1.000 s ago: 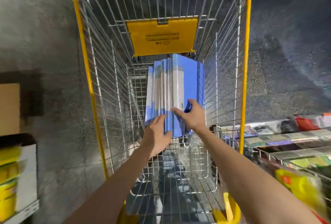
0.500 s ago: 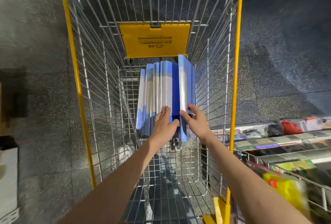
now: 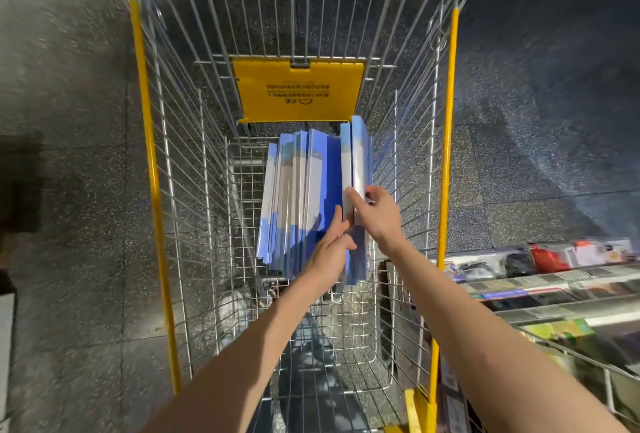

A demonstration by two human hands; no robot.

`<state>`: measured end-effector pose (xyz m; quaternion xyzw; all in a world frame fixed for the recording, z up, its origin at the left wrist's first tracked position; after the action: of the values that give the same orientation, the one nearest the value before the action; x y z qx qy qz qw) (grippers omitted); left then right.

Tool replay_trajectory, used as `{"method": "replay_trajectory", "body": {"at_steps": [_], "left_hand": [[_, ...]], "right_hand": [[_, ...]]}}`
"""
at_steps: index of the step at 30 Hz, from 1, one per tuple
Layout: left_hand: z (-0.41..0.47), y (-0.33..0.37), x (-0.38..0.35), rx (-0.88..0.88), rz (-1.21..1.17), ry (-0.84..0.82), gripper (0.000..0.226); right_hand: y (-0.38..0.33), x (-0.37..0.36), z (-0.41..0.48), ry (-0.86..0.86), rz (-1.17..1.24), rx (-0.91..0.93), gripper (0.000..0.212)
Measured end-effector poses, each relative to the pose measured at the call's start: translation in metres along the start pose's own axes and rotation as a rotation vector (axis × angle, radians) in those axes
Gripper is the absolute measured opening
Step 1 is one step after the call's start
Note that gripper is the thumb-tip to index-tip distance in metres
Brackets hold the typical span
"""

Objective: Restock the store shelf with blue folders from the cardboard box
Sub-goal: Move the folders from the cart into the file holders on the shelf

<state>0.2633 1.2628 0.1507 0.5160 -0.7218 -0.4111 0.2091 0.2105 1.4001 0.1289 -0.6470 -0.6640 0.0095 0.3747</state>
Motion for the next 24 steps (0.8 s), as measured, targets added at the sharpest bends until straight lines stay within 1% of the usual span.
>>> {"method": "replay_trajectory", "body": {"at_steps": [3, 5, 8, 11, 12, 15, 17, 20, 24], "left_hand": [[0.001, 0.001, 0.006, -0.003, -0.072, 0.052, 0.072], [0.001, 0.001, 0.016, 0.005, -0.127, 0.102, 0.069], [-0.001, -0.001, 0.035, 0.009, -0.156, 0.162, 0.063], [-0.003, -0.003, 0.052, 0.014, -0.125, 0.190, 0.060], [-0.005, -0.001, 0.055, 0.010, -0.115, 0.193, 0.061], [-0.009, 0.011, 0.061, -0.024, -0.094, 0.209, 0.062], [-0.013, 0.020, 0.064, -0.044, -0.064, 0.222, 0.062], [-0.018, 0.027, 0.069, -0.041, -0.015, 0.211, 0.060], [-0.024, 0.044, 0.079, -0.052, 0.105, 0.169, 0.057]], "right_hand": [[-0.020, 0.001, 0.010, 0.072, -0.109, -0.001, 0.073], [-0.027, 0.000, 0.015, 0.101, -0.194, 0.016, 0.071], [-0.032, 0.000, 0.015, 0.125, -0.234, 0.031, 0.064], [-0.036, 0.004, 0.007, 0.145, -0.281, 0.053, 0.047], [-0.036, 0.008, 0.005, 0.155, -0.304, 0.051, 0.045], [-0.032, 0.018, 0.000, 0.149, -0.409, 0.015, 0.054], [-0.032, 0.021, -0.003, 0.127, -0.402, 0.008, 0.052], [-0.036, 0.023, -0.014, 0.104, -0.381, 0.005, 0.042], [-0.057, 0.022, -0.038, 0.084, -0.380, 0.046, 0.044]]}}
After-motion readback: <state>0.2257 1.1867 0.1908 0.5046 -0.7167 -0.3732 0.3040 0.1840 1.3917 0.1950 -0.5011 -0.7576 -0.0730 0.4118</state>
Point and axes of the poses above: each hand's wrist, its own z-axis towards the middle knuckle, its own x-axis out of the back of the hand, y = z × x, the point moved 10 cm from there along z, towards the middle knuckle, and after that the axes turned 15 degrees about -x, right-handed, at the moved point
